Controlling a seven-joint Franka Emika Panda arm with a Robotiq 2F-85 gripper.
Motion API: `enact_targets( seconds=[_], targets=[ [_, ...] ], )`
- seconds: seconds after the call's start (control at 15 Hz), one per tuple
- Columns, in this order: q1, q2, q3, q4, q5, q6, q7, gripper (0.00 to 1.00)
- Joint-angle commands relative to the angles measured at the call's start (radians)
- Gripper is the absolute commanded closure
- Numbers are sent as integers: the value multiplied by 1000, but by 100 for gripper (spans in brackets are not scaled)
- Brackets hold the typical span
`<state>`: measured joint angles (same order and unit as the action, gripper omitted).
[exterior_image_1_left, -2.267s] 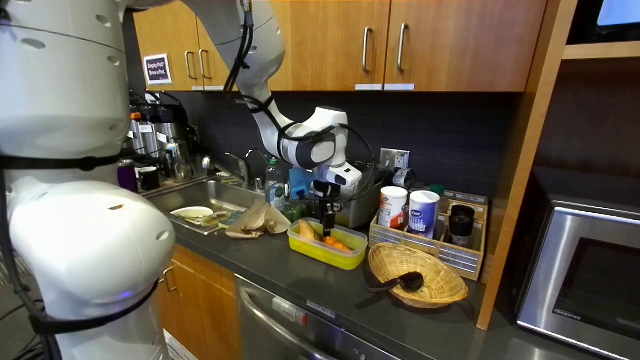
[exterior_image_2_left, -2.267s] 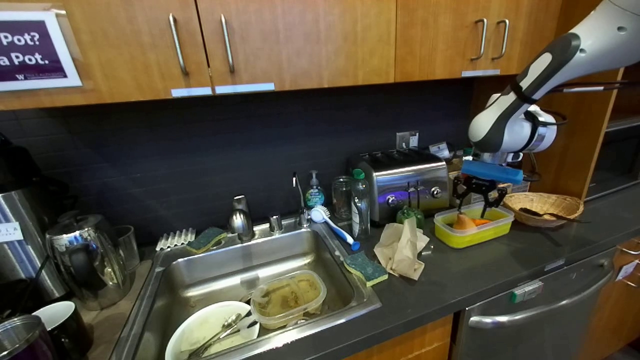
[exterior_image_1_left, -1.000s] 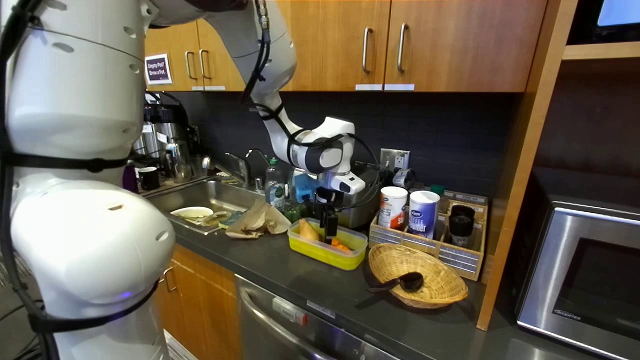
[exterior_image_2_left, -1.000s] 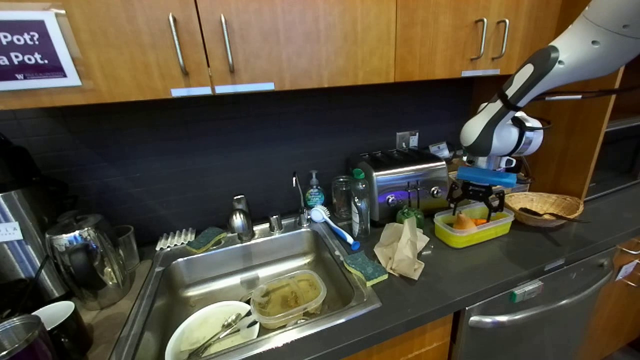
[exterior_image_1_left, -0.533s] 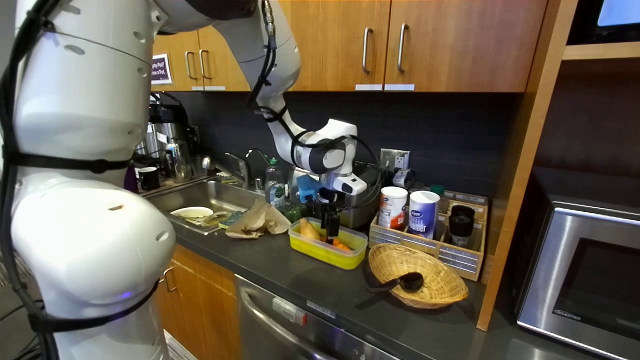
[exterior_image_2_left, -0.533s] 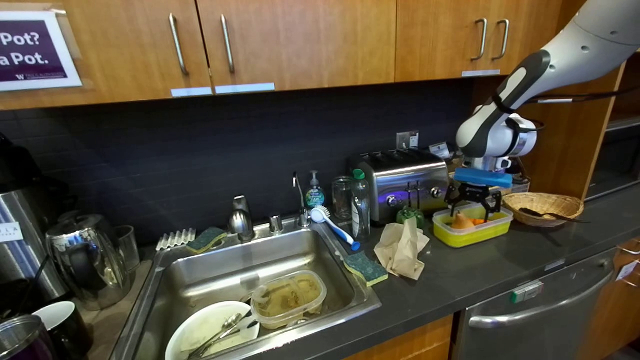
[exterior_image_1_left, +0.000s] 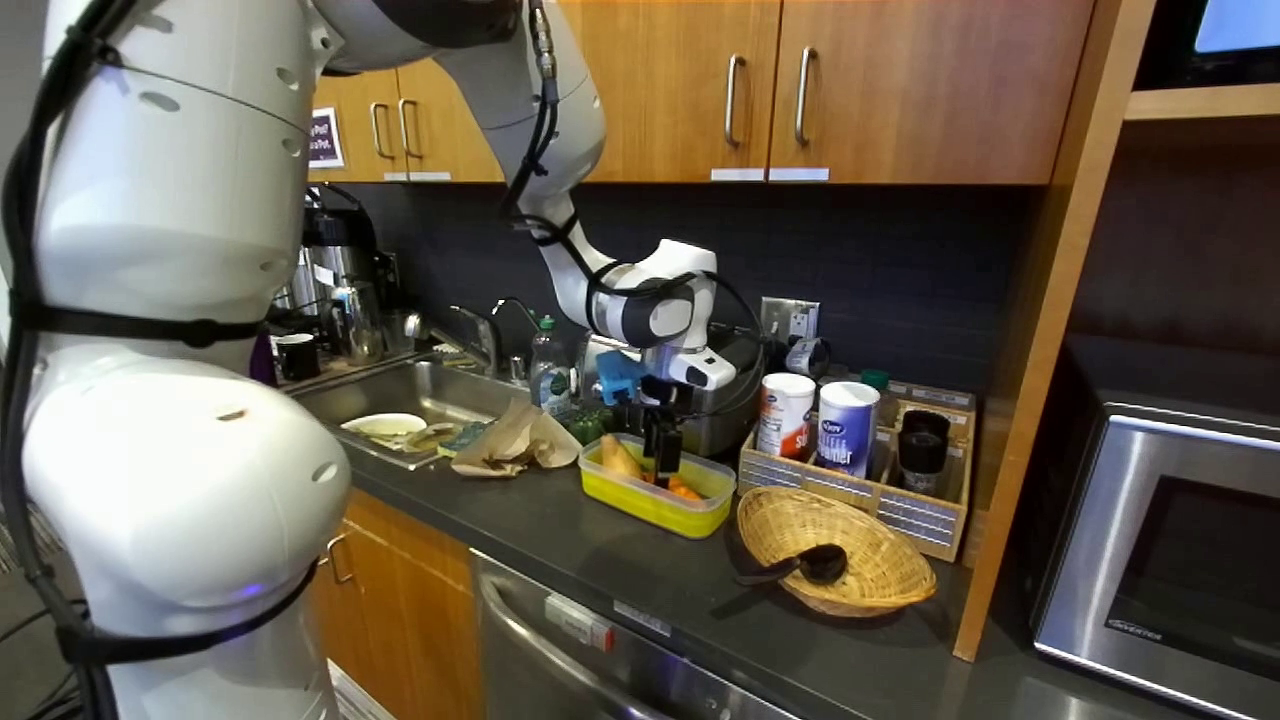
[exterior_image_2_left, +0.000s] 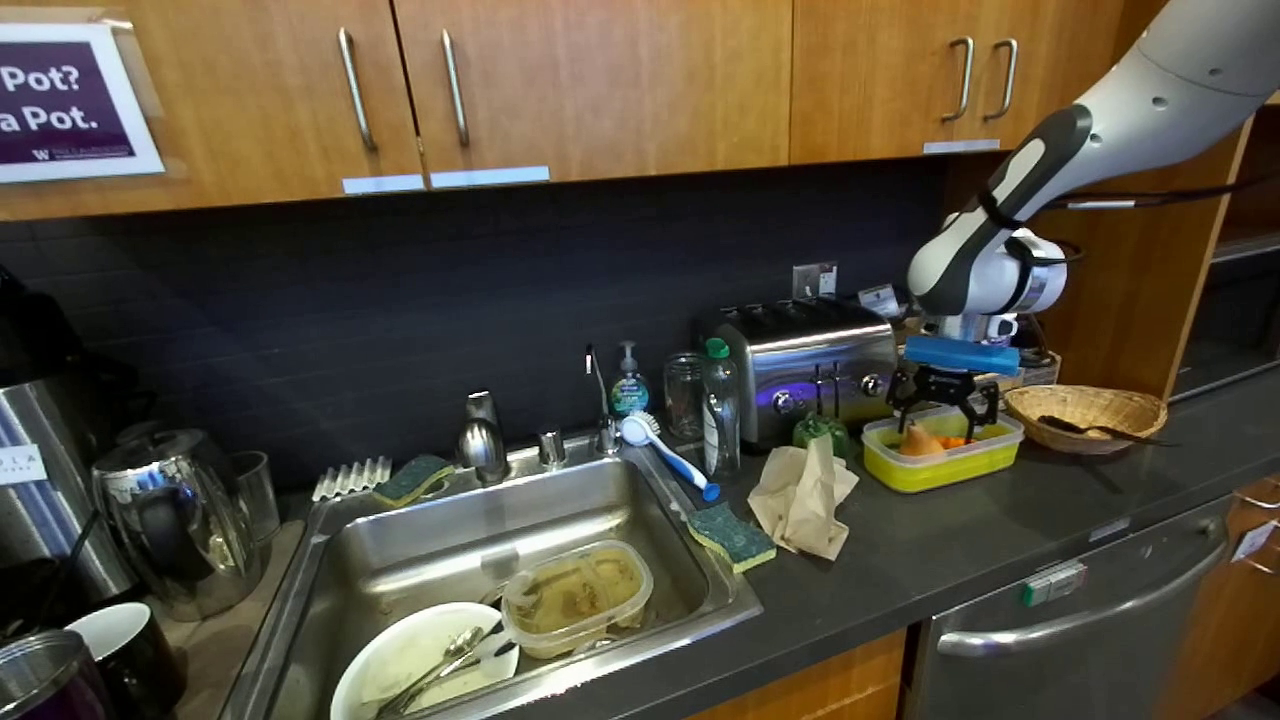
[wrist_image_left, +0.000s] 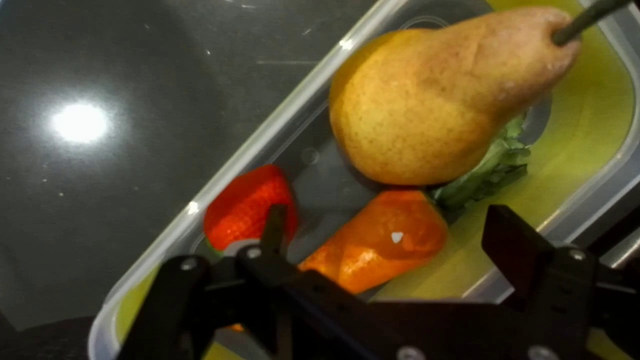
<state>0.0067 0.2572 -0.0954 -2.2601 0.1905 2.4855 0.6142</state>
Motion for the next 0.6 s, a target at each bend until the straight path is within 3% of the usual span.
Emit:
enact_targets(
  seconds=[0.0,0.53],
  targets=[
    [2,9,-7,5,-1,21,32,0],
    [-7,-30,6,-39,77,50,33,0]
  ],
)
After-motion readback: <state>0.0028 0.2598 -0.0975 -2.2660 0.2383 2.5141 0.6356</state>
